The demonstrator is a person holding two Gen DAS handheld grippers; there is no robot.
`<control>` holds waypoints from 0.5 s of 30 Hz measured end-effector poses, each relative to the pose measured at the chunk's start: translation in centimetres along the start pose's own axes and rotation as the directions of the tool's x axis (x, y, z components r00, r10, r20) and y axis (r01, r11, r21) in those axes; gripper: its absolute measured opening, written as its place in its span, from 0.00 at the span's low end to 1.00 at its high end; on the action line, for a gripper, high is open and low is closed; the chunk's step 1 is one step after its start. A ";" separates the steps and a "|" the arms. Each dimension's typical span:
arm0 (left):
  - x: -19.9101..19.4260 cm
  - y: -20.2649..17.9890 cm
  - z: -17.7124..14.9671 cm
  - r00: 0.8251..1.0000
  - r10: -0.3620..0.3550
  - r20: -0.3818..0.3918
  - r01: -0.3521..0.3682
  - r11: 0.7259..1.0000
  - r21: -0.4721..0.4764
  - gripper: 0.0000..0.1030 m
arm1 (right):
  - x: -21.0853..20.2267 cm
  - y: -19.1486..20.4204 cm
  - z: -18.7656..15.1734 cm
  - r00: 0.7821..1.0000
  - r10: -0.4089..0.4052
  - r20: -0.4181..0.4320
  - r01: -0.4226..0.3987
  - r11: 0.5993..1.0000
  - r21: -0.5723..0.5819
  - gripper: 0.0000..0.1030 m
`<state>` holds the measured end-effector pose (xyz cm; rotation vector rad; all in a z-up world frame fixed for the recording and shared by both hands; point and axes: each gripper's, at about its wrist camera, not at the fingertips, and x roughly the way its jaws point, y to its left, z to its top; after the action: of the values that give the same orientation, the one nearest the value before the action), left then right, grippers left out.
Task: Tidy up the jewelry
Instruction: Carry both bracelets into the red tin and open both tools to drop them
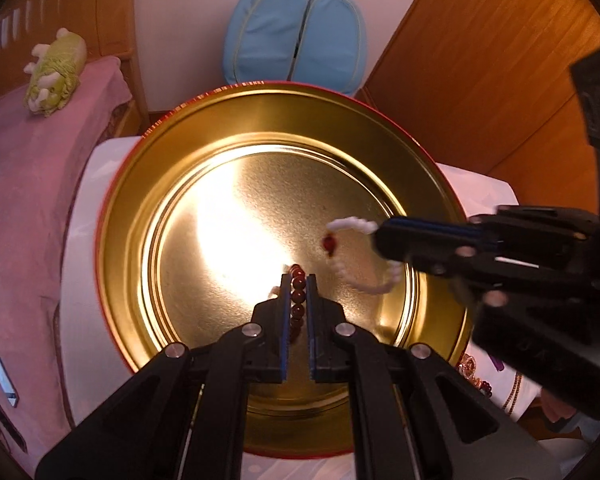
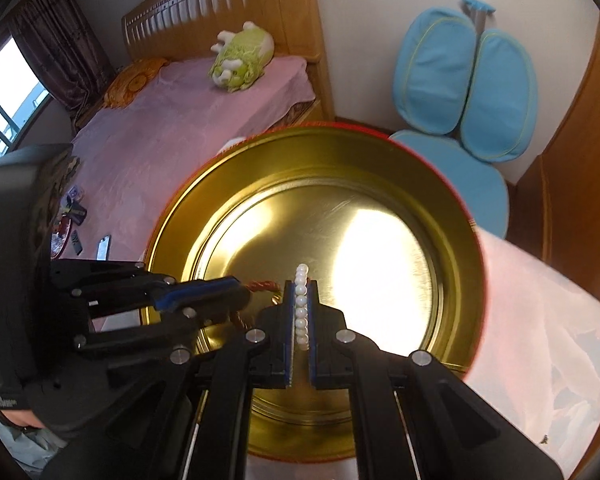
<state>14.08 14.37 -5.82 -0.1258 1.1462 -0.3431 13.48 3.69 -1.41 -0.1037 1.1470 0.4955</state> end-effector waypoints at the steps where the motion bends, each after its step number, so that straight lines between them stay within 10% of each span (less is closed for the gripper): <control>1: 0.5 0.2 0.0 1.000 0.000 -0.010 0.000 1.000 -0.007 0.07 | 1.0 -0.3 0.0 1.000 -0.002 -0.029 0.002 1.000 0.014 0.06; 15: 3.4 1.1 0.0 0.990 0.102 -0.097 -0.101 0.995 0.011 0.07 | 4.5 -3.2 -0.5 0.987 -0.075 -0.141 0.084 0.995 0.058 0.06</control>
<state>15.52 14.27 -9.11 -0.0453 1.2432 -0.2648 15.82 2.18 -6.19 -0.1294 1.2883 0.3849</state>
